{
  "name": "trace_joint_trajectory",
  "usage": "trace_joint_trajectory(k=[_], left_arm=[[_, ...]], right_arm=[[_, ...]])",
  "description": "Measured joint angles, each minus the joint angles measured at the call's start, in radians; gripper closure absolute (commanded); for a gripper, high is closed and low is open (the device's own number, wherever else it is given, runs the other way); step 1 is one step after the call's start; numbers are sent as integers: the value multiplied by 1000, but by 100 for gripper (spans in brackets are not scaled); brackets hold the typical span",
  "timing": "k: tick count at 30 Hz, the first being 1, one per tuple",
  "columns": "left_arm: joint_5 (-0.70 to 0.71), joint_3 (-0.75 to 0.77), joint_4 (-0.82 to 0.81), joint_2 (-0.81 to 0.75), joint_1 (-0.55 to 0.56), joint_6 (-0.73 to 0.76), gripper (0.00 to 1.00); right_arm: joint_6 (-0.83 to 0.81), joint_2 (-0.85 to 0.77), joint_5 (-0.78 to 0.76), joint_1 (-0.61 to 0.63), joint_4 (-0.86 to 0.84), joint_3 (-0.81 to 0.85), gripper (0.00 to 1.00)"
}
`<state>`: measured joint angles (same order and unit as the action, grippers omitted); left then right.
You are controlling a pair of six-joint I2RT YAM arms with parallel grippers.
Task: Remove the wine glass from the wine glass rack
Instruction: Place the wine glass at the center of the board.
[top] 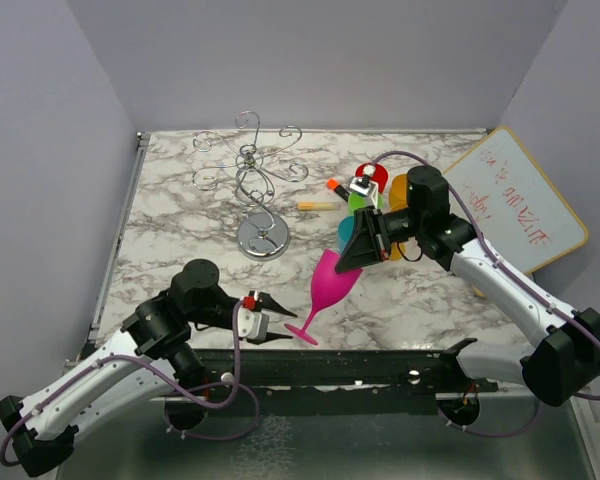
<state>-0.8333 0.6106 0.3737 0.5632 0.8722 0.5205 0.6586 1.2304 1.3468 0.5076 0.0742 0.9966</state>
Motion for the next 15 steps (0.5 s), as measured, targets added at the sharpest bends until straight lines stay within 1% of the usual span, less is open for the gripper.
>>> trace_joint_trajectory(k=[2,4,5,6,7,8,15], left_arm=[[10,0,11,-10,0,-4,46],[37,0,21,-24,0,-18,39],[48,0,24,-31,0,-26,29],[69,0,27,-41,0,-33,16],[86,0,30,-48,0,-42,5],[107,0,29,-55,0,-57,2],[336,-19,-15,-129,0,-246,1]], right_arm=[[-14,0,-8,0,13,0,99],[-32,0,-22,0,34,0,99],[-40,0,-30,0,43,0,99],[-52,0,-41,0,56,0,99],[-65,0,-54,0,68,0,99],[-87,0,-76,0,92,0,99],[-192,0,-235,2,214,0,100]])
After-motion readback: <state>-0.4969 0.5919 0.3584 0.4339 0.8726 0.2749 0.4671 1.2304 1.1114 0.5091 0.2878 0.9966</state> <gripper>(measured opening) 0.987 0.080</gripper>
